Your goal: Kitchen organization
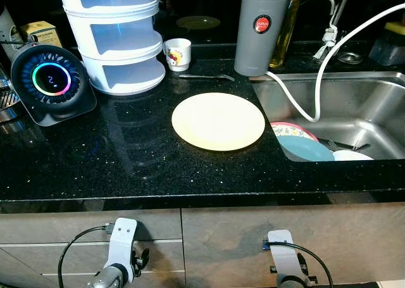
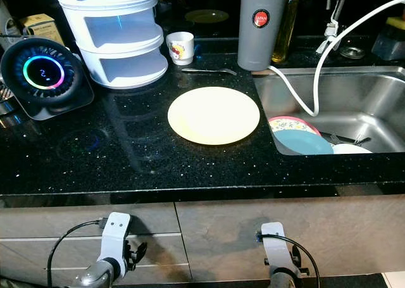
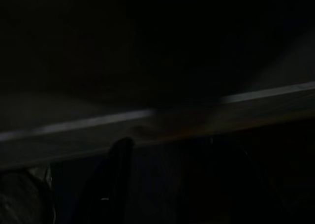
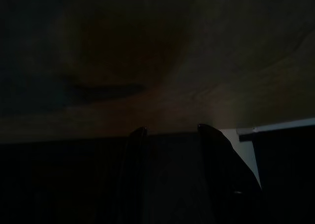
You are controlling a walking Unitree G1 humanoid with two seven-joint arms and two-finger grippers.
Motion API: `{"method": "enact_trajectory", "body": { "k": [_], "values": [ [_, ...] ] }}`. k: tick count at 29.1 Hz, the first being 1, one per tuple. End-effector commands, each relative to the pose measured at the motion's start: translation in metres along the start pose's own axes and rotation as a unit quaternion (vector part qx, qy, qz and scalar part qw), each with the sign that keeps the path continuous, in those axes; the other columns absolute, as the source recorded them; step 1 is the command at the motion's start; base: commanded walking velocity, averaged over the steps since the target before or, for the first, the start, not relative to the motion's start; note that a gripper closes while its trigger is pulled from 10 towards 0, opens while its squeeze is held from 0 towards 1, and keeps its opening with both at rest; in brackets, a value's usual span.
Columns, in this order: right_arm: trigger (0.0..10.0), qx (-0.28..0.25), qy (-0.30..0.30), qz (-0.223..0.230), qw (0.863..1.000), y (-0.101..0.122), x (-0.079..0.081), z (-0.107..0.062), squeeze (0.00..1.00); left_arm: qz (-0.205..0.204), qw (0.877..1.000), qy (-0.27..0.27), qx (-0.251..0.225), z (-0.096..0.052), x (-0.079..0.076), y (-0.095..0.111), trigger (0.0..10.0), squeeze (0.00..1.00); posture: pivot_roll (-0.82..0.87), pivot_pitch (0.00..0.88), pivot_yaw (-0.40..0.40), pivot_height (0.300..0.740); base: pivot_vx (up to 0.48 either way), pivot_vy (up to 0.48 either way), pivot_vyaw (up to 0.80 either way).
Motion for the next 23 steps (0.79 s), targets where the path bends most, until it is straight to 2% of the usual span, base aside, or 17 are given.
{"method": "enact_trajectory", "body": {
  "k": [1,16,23],
  "values": [
    [10.0,0.01,0.006,-0.002,1.0,-0.004,0.003,-0.002,0.0,-0.018,0.999,0.013,0.023,-0.002,0.003,-0.012,10.0,0.0,-0.02,0.141,0.042,0.74,0.0,0.0,0.0],
    [10.0,0.001,0.009,-0.003,1.0,0.008,0.008,0.001,0.0,-0.04,0.998,0.02,0.048,0.001,0.006,-0.011,10.0,0.0,-0.02,0.14,0.041,0.74,0.0,0.0,0.0],
    [10.0,0.0,0.009,-0.002,1.0,0.001,0.012,-0.006,0.0,-0.042,0.998,0.02,0.05,0.004,0.009,-0.002,10.0,0.0,-0.02,0.141,0.042,0.74,0.0,0.0,0.0]
  ]
}}
Point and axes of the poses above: a point about 5 cm out from each wrist's last joint towards the gripper, its own z axis pointing out of the wrist towards the gripper, its own y axis along the axis of the wrist's last joint, x = y × z, the point moved 1 cm from there along z, pointing out of the wrist towards the gripper, and after that the axes turned 4 degrees about -z, right-handed, at the moved point
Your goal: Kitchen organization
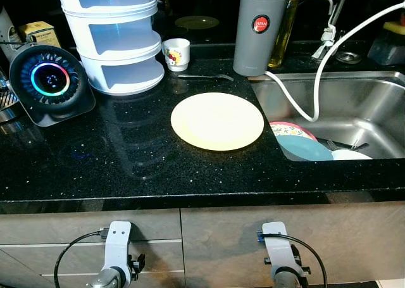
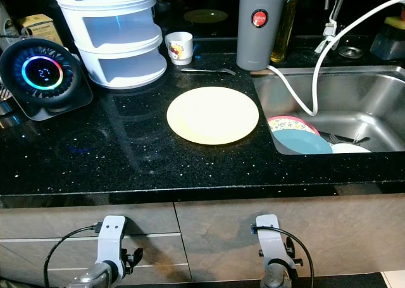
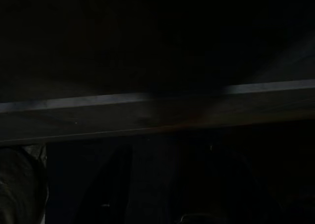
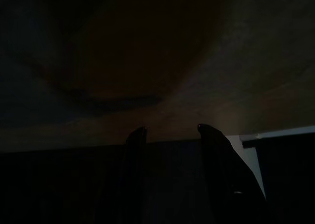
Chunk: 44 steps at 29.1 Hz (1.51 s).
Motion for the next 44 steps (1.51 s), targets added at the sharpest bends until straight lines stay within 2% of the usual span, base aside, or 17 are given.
{"method": "enact_trajectory", "body": {
  "k": [1,11,14,19,26,28,30,34,38,44],
  "values": [
    [10.0,0.008,0.005,-0.004,1.0,-0.012,0.005,-0.008,0.0,-0.005,1.0,0.004,0.006,0.0,0.005,0.004,10.0,0.0,-0.02,0.141,0.044,0.74,0.0,0.0,0.0],
    [10.0,0.01,0.003,-0.002,1.0,-0.019,0.002,-0.011,0.0,0.007,1.0,0.006,-0.003,0.002,0.007,0.011,10.0,0.0,-0.02,0.138,0.05,0.74,0.0,0.0,0.0],
    [10.0,0.014,0.004,-0.002,1.0,-0.02,0.001,-0.01,0.0,0.033,0.999,-0.001,-0.006,-0.002,0.006,-0.001,10.0,0.0,-0.02,0.129,0.055,0.74,0.0,0.0,0.0],
    [10.0,0.015,0.006,-0.003,1.0,-0.017,0.0,-0.007,0.0,0.038,0.999,-0.008,-0.01,-0.008,0.005,-0.016,10.0,0.0,-0.02,0.128,0.055,0.74,0.0,0.0,0.0],
    [10.0,0.014,0.009,-0.004,1.0,-0.016,0.001,-0.007,0.0,0.036,0.998,-0.003,-0.046,-0.02,0.008,-0.026,10.0,0.0,-0.01,0.122,0.048,0.74,0.0,0.0,0.0],
    [10.0,0.013,0.01,-0.005,1.0,-0.017,0.001,-0.007,0.0,0.035,0.998,0.006,-0.06,-0.022,0.01,-0.025,10.0,0.0,-0.01,0.122,0.048,0.74,0.0,0.0,0.0],
    [10.0,0.012,0.014,-0.002,1.0,-0.018,0.003,-0.009,0.0,0.033,0.994,0.012,-0.103,-0.027,0.012,-0.019,10.0,0.0,0.0,0.128,0.032,0.74,0.0,0.0,0.0],
    [10.0,0.009,0.02,-0.002,1.0,-0.018,0.005,-0.011,0.0,0.038,0.991,-0.003,-0.132,-0.031,0.01,-0.014,10.0,0.0,-0.01,0.134,0.026,0.74,0.0,0.0,0.0],
    [10.0,0.008,0.019,-0.004,1.0,-0.019,0.005,-0.011,0.0,0.036,0.989,-0.009,-0.146,-0.033,0.008,-0.013,10.0,0.0,-0.01,0.142,0.023,0.74,0.0,0.0,0.0],
    [10.0,0.01,0.019,-0.006,1.0,-0.022,0.004,-0.012,0.0,0.044,0.989,-0.014,-0.141,-0.035,0.007,-0.016,10.0,0.0,-0.01,0.142,0.017,0.74,0.0,0.0,0.0]
  ]
}}
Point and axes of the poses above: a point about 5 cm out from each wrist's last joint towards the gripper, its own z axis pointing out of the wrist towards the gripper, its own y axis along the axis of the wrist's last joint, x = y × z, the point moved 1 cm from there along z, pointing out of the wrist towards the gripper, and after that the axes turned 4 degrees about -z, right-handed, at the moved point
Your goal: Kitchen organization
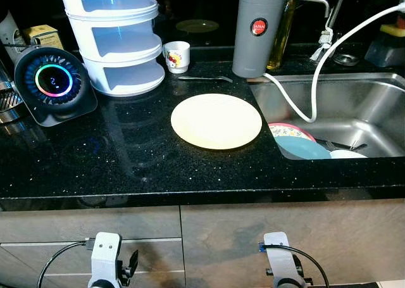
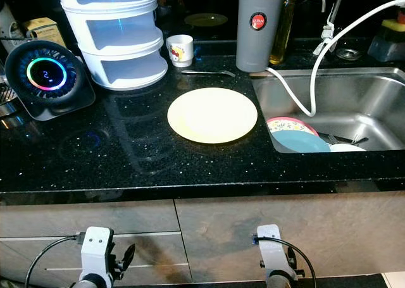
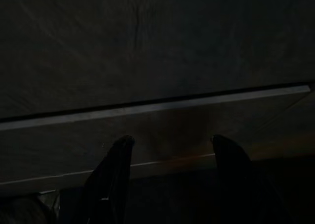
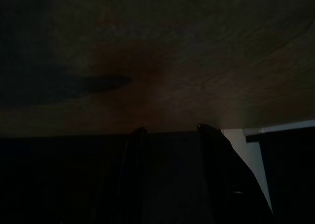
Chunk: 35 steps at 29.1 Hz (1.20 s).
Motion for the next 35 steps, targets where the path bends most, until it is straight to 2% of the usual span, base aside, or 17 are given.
{"method": "enact_trajectory", "body": {
  "k": [1,4,11,15,21,35],
  "values": [
    [10.0,0.002,0.008,-0.004,1.0,-0.006,0.003,-0.004,0.0,0.002,1.0,-0.001,0.008,-0.003,-0.002,-0.005,10.0,0.0,-0.01,0.145,0.018,0.74,0.0,0.0,0.0],
    [10.0,0.009,0.004,0.0,1.0,-0.013,0.001,-0.006,0.0,0.006,1.0,-0.003,0.008,-0.002,-0.003,-0.005,10.0,0.0,-0.01,0.146,0.008,0.74,0.0,0.0,0.0],
    [10.0,0.007,0.013,-0.006,1.0,-0.012,0.003,-0.007,0.0,0.003,1.0,-0.003,-0.003,0.0,-0.005,-0.001,10.0,0.0,-0.01,0.146,0.002,0.74,0.0,0.0,0.0],
    [10.0,0.0,0.022,-0.008,1.0,-0.003,0.009,-0.005,0.0,0.001,1.0,-0.004,-0.005,0.003,-0.005,0.002,10.0,0.0,-0.01,0.158,0.005,0.74,0.0,0.0,0.0],
    [10.0,0.0,0.02,-0.002,1.0,0.001,0.01,-0.004,0.0,0.0,1.0,-0.003,-0.004,0.003,-0.005,0.002,10.0,0.0,-0.01,0.16,0.003,0.74,0.0,0.0,0.0],
    [10.0,0.0,0.006,0.005,1.0,-0.004,0.006,-0.006,0.0,0.0,1.0,-0.005,0.0,0.003,-0.005,0.001,10.0,0.0,-0.01,0.15,0.002,0.74,0.0,0.0,0.0]
  ]
}}
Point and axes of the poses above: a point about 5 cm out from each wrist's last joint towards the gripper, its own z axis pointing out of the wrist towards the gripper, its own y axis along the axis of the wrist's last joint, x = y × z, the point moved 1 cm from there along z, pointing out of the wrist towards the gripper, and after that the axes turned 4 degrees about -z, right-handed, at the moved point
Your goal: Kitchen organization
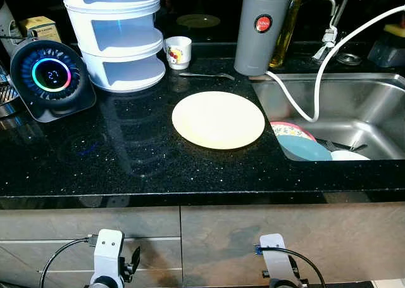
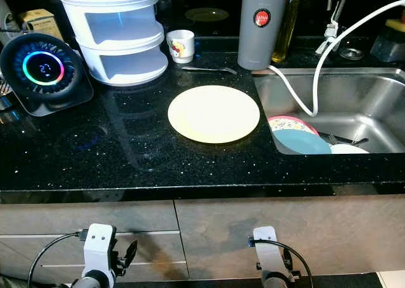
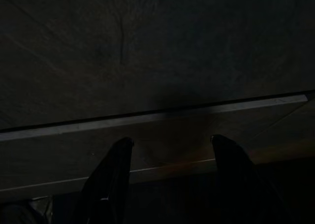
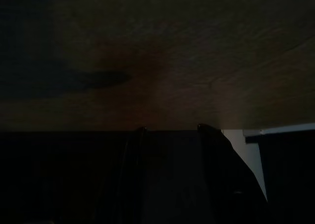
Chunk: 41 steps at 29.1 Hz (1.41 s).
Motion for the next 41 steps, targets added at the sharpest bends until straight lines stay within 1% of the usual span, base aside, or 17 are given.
{"method": "enact_trajectory", "body": {
  "k": [1,6,10,11,12,13,15,16,20,22,28,31,32,33,34,37,41],
  "values": [
    [10.0,0.002,-0.001,0.004,1.0,-0.003,0.0,-0.002,0.0,-0.004,1.0,-0.001,0.013,-0.004,-0.001,-0.008,10.0,0.0,-0.01,0.158,0.003,0.74,0.0,0.0,0.0],
    [10.0,-0.002,0.0,0.001,1.0,-0.002,0.0,-0.001,0.0,-0.014,1.0,0.004,0.01,-0.005,-0.001,-0.007,10.0,0.0,-0.01,0.147,0.005,0.74,0.0,0.0,0.0],
    [10.0,0.0,-0.007,0.009,1.0,-0.003,-0.003,-0.001,0.0,-0.018,1.0,0.004,-0.007,-0.005,0.0,0.0,10.0,0.0,-0.01,0.153,0.002,0.74,0.0,0.0,0.0],
    [10.0,0.0,-0.008,0.01,1.0,-0.003,-0.004,-0.001,0.0,-0.02,0.999,0.005,-0.026,-0.009,0.001,0.004,10.0,0.0,0.0,0.149,0.01,0.74,0.0,0.0,0.0],
    [10.0,0.0,-0.008,0.01,1.0,-0.003,-0.004,-0.001,0.0,-0.02,0.999,0.005,-0.026,-0.009,0.001,0.004,10.0,0.0,0.0,0.149,0.01,0.74,0.0,0.0,0.0],
    [10.0,0.001,-0.01,0.01,1.0,-0.003,-0.004,-0.001,0.0,-0.024,0.999,0.006,-0.04,-0.013,0.002,0.006,10.0,0.0,-0.01,0.148,0.009,0.74,0.0,0.0,0.0],
    [10.0,0.005,-0.013,0.016,1.0,-0.003,-0.004,0.0,0.0,-0.014,0.998,-0.003,-0.063,-0.022,0.002,0.008,10.0,0.0,-0.01,0.148,0.009,0.74,0.0,0.0,0.0],
    [10.0,0.001,-0.006,0.01,1.0,-0.002,-0.004,0.0,0.0,-0.007,0.998,-0.011,-0.067,-0.025,0.002,0.008,10.0,0.0,0.0,0.154,0.007,0.74,0.0,0.0,0.0],
    [10.0,-0.002,-0.001,0.005,1.0,-0.003,-0.004,0.0,0.0,-0.006,0.997,-0.014,-0.074,-0.03,0.001,0.009,10.0,0.0,0.0,0.141,0.008,0.74,0.0,0.0,0.0],
    [10.0,0.001,0.001,0.004,1.0,-0.003,-0.003,0.001,0.0,-0.003,0.996,-0.013,-0.085,-0.033,0.003,0.014,10.0,0.0,0.0,0.157,0.002,0.74,0.0,0.0,0.0],
    [10.0,0.0,0.0,0.005,1.0,-0.003,-0.002,0.0,0.0,-0.005,0.996,-0.01,-0.086,-0.034,0.004,0.017,10.0,0.0,0.0,0.145,0.005,0.74,0.0,0.0,0.0],
    [10.0,0.0,-0.003,0.008,1.0,-0.002,-0.002,-0.001,0.0,-0.01,0.996,-0.014,-0.091,-0.033,0.001,0.023,10.0,0.0,0.0,0.162,0.007,0.74,0.0,0.0,0.0],
    [10.0,0.0,-0.003,0.008,1.0,-0.002,-0.001,-0.001,0.0,-0.023,0.995,-0.012,-0.1,-0.031,0.0,0.029,10.0,0.0,0.0,0.162,0.007,0.74,0.0,0.0,0.0],
    [10.0,0.0,-0.003,0.008,1.0,-0.002,-0.001,-0.001,0.0,-0.023,0.995,-0.012,-0.1,-0.031,0.0,0.029,10.0,0.0,0.0,0.162,0.007,0.74,0.0,0.0,0.0],
    [10.0,0.002,-0.006,0.011,1.0,-0.002,-0.001,-0.001,0.0,-0.026,0.994,-0.018,-0.109,-0.03,-0.003,0.036,10.0,0.0,0.0,0.149,0.007,0.74,0.0,0.0,0.0],
    [10.0,-0.002,-0.003,0.008,1.0,0.0,0.0,0.0,0.0,-0.02,0.992,-0.036,-0.118,-0.028,-0.008,0.046,10.0,0.0,0.0,0.161,0.007,0.74,0.0,0.0,0.0],
    [10.0,-0.002,-0.01,0.014,1.0,0.0,0.0,-0.002,0.0,-0.003,0.992,-0.052,-0.111,-0.032,-0.01,0.044,10.0,0.0,0.0,0.149,0.011,0.74,0.0,0.0,0.0]
  ]
}}
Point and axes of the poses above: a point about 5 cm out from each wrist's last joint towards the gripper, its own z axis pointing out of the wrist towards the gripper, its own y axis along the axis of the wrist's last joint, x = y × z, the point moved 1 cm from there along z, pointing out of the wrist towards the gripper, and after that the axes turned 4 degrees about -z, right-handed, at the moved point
